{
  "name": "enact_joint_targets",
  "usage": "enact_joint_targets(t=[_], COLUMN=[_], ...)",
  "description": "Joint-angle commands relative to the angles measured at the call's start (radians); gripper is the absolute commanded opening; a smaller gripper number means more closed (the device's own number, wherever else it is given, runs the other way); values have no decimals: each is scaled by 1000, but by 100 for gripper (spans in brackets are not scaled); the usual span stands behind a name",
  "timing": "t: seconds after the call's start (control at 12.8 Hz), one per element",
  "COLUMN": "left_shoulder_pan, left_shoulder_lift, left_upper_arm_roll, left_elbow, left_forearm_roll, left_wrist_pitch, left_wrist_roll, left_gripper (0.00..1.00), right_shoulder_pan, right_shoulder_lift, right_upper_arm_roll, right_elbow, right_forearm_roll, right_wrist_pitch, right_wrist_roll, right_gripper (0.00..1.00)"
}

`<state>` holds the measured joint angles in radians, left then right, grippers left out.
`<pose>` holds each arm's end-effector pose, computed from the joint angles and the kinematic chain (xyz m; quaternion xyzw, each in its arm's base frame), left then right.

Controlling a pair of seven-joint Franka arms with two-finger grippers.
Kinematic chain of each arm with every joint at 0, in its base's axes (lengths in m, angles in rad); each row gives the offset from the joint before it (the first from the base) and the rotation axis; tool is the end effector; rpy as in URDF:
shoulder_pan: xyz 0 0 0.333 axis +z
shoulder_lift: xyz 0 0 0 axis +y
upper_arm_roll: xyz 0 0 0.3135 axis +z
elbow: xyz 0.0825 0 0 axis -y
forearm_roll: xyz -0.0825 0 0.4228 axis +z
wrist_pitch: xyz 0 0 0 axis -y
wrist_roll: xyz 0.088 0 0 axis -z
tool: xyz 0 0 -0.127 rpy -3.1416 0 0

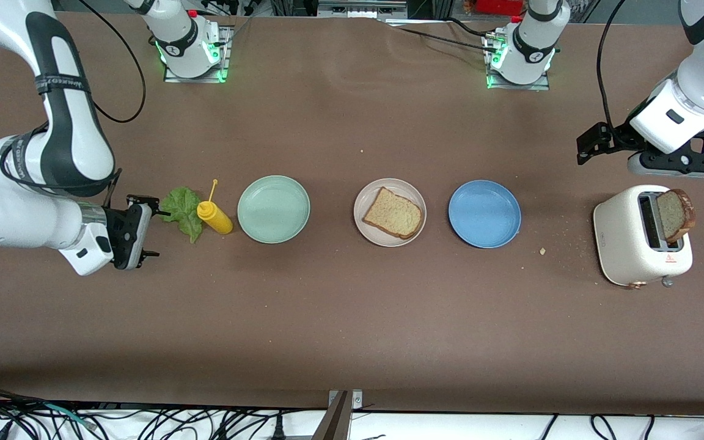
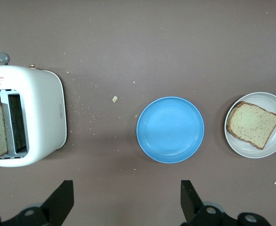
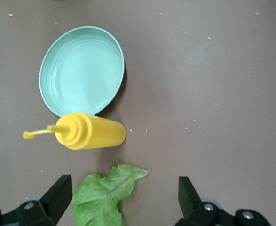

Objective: Make sandwich in beige plate with both arms
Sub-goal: 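Raise the left gripper while the right gripper reaches the mustard bottle, then grasp the yellow mustard bottle with the right gripper and lift it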

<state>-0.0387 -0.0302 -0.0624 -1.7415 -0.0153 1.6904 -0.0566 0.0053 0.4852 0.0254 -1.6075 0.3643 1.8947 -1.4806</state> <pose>0.5853 -0.0615 0.5425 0.9997 -0.0212 -0.0110 0.0058 0.6900 0.0525 0.2965 -0.7630 -0.6156 -0.0406 0.1926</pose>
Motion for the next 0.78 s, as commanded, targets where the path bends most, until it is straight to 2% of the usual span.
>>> enact_joint_targets(t=[0.0,0.39,0.55,0.7], left_shoulder_pan=[-6,-7,-7,-9], left_shoulder_lift=[9,9,9,9], left_upper_arm_roll=[12,7,7,7], left_elbow=[16,33,33,33], left_forearm_roll=[-18,-20,-20,-20], left_wrist_pitch=[0,-31,-32,-32], left_wrist_roll=[3,3,3,3], left_gripper=[100,100,100,100], right_shoulder_pan=[-53,-82,-82,-80], right_shoulder_lift=[-16,59,87,95], right_upper_arm_roll=[4,-38,-58,-64], right_elbow=[-112,-193,-236,-304], right_forearm_roll=[163,375,502,579], right_wrist_pitch=[58,49,46,44], right_wrist_roll=[-272,-661,-868,-970], right_gripper=[100,100,100,100])
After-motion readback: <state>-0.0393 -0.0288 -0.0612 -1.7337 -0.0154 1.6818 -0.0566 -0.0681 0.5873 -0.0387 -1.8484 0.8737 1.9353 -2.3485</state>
